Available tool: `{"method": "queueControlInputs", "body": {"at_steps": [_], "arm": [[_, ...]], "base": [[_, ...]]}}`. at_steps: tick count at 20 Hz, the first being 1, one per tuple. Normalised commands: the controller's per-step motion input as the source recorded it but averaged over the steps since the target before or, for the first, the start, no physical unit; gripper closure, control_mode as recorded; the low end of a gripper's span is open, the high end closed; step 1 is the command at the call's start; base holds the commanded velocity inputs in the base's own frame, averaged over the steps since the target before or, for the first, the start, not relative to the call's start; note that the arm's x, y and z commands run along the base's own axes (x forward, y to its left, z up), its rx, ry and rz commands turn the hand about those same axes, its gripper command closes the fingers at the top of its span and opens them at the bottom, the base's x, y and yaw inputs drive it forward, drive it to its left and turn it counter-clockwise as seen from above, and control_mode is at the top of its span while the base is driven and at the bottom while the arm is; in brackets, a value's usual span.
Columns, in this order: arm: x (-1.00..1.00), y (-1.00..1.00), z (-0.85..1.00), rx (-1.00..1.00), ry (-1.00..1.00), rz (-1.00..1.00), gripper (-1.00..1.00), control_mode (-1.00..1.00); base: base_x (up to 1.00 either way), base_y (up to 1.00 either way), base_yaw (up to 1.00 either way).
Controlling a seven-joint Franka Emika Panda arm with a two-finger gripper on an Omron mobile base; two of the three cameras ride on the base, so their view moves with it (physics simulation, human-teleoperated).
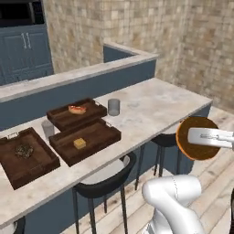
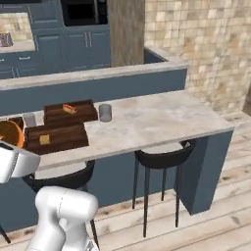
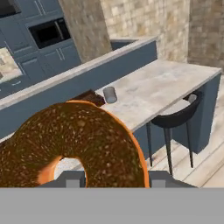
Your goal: Take the cake and donut from the fridge and place them on the empty tray on the dining counter.
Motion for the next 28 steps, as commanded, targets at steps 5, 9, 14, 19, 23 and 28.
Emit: {"method": "queueControlInputs", "body": {"at_steps": [5, 9, 14, 19, 23, 28], "arm": [[0.00, 0.00, 0.00, 0.00, 0.00, 0.00, 1.00, 1.00], [0.00, 0.00, 0.00, 0.00, 0.00, 0.00, 1.00, 1.00], [0.00, 0.00, 0.00, 0.00, 0.00, 0.00, 1.00, 1.00], [0.79, -0.01, -0.18, 0.05, 0.41, 0.36, 1.00, -1.00], [1.00, 0.00, -0.29, 0.02, 0.22, 0.22, 1.00, -1.00], [1.00, 0.00, -0.67, 0.02, 0.08, 0.04, 1.00, -1.00]], "base": [[0.85, -0.33, 0.68], [0.81, -0.28, 0.61], [0.77, -0.20, 0.53], [0.20, -0.02, 0.10], [0.00, 0.00, 0.00], [0.00, 0.00, 0.00]]}}
